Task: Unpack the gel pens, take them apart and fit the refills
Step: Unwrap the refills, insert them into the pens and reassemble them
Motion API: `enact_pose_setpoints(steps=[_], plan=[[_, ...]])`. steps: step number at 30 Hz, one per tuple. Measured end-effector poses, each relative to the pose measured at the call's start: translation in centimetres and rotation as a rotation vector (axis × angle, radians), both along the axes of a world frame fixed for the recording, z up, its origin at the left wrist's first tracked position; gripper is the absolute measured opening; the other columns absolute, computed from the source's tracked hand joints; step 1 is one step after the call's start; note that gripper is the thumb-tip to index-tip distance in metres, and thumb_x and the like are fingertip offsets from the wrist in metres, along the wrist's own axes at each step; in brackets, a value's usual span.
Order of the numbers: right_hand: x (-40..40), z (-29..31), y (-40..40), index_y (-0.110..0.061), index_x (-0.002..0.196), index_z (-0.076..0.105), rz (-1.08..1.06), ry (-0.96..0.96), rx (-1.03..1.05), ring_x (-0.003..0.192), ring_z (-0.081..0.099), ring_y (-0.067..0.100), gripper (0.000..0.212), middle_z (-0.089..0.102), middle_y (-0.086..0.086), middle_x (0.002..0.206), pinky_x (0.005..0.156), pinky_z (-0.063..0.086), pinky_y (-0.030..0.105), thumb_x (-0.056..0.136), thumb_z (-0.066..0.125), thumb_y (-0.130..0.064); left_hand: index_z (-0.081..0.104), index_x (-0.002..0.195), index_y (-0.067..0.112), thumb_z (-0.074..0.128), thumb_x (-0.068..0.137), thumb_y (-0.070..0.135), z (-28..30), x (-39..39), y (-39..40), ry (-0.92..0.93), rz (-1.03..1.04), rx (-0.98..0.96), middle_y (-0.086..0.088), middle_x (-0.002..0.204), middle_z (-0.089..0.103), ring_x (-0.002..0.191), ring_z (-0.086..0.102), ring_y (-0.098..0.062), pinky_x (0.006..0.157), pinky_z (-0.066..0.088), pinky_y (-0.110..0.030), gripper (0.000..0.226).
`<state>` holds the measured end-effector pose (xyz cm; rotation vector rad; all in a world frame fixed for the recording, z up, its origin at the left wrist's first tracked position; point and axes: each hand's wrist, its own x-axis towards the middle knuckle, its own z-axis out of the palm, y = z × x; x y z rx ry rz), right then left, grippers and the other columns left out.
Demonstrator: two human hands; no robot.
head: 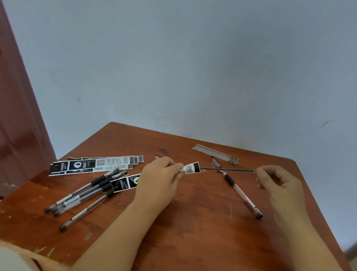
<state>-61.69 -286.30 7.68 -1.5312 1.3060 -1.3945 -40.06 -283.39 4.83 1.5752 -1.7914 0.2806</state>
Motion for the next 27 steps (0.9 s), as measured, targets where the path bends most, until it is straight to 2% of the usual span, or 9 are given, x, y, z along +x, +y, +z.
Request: enact_pose_setpoints(steps=[4, 7, 10, 13, 18, 21, 23, 25, 27], plan=[[-0.2, 0.0, 0.1, -0.025, 0.066, 0.056, -0.063, -0.122, 0.006, 0.054, 0.05, 0.007, 0.023, 0.051, 0.003, 0.06, 0.066, 0.041, 0.024, 0.085, 0.055, -0.012, 0.067, 0.102, 0.01, 0.056, 0.087, 0.016, 2.0, 0.9, 0.5, 0.041, 0.072, 0.063, -0.01, 0.092, 0.061, 0.086, 0.055, -0.025, 0.066, 0.03, -0.024, 0.02], [0.8, -0.2, 0.6, -0.022, 0.067, 0.057, 0.004, -0.074, 0.019, 0.06, 0.047, 0.014, 0.021, 0.051, 0.001, 0.061, 0.063, 0.04, 0.024, 0.084, 0.055, -0.011, 0.063, 0.109, 0.014, 0.053, 0.089, 0.021, 3.0, 3.0, 1.0, 0.014, 0.046, 0.13, -0.005, 0.087, 0.054, 0.084, 0.049, -0.02, 0.062, 0.024, -0.023, 0.024], [1.5, -0.5, 0.8, -0.02, 0.067, 0.058, 0.021, -0.1, 0.012, 0.061, 0.046, 0.014, 0.02, 0.051, 0.0, 0.062, 0.059, 0.039, 0.021, 0.084, 0.056, -0.009, 0.062, 0.111, 0.012, 0.054, 0.089, 0.019, 3.3, 6.1, 1.3, -0.039, 0.066, 0.259, -0.004, 0.086, 0.053, 0.087, 0.05, -0.021, 0.067, 0.029, -0.026, 0.025], [2.2, -1.0, 0.7, -0.016, 0.07, 0.058, 0.023, -0.103, 0.039, 0.057, 0.045, 0.012, 0.016, 0.051, 0.001, 0.06, 0.053, 0.039, 0.017, 0.084, 0.056, -0.009, 0.059, 0.115, 0.009, 0.055, 0.088, 0.018, 2.9, 9.2, 0.6, -0.033, 0.146, 0.341, -0.012, 0.1, 0.06, 0.098, 0.052, -0.026, 0.079, 0.035, -0.029, 0.029], [3.2, -2.1, 0.6, -0.018, 0.069, 0.059, 0.066, -0.011, 0.051, 0.06, 0.046, 0.014, 0.017, 0.053, 0.003, 0.061, 0.056, 0.039, 0.019, 0.083, 0.057, -0.01, 0.054, 0.122, 0.013, 0.051, 0.09, 0.025, 1.7, 12.2, -1.4, -0.131, 0.247, 0.448, -0.009, 0.114, 0.057, 0.109, 0.05, -0.024, 0.093, 0.037, -0.035, 0.034], [3.4, -2.4, 0.7, -0.021, 0.065, 0.058, 0.08, 0.015, 0.031, 0.062, 0.047, 0.019, 0.021, 0.053, 0.003, 0.061, 0.061, 0.04, 0.025, 0.082, 0.059, -0.01, 0.051, 0.125, 0.021, 0.047, 0.092, 0.03, 1.0, 12.7, -2.1, -0.282, 0.286, 0.501, -0.004, 0.125, 0.053, 0.117, 0.046, -0.022, 0.095, 0.034, -0.037, 0.035], [3.4, -2.5, 0.6, -0.022, 0.065, 0.058, 0.083, 0.013, 0.031, 0.064, 0.048, 0.021, 0.021, 0.054, 0.003, 0.061, 0.064, 0.041, 0.029, 0.082, 0.059, -0.01, 0.05, 0.126, 0.02, 0.047, 0.092, 0.028, 0.7, 12.5, -2.1, -0.308, 0.288, 0.465, -0.003, 0.13, 0.05, 0.122, 0.041, -0.023, 0.099, 0.031, -0.039, 0.036], [3.6, -2.5, 0.6, -0.024, 0.063, 0.058, 0.084, 0.028, 0.024, 0.064, 0.049, 0.021, 0.022, 0.054, 0.002, 0.061, 0.066, 0.042, 0.033, 0.082, 0.06, -0.011, 0.053, 0.124, 0.015, 0.05, 0.09, 0.023, 0.8, 11.4, -2.0, -0.249, 0.274, 0.374, -0.007, 0.129, 0.051, 0.123, 0.041, -0.027, 0.099, 0.031, -0.041, 0.034], [3.7, -2.5, 0.6, -0.024, 0.061, 0.058, 0.082, 0.026, 0.007, 0.064, 0.048, 0.021, 0.025, 0.053, 0.001, 0.061, 0.068, 0.042, 0.035, 0.081, 0.06, -0.009, 0.063, 0.109, 0.006, 0.054, 0.083, 0.014, 1.3, 9.6, -1.6, -0.206, 0.177, 0.233, -0.014, 0.113, 0.062, 0.108, 0.054, -0.034, 0.088, 0.042, -0.044, 0.028]])
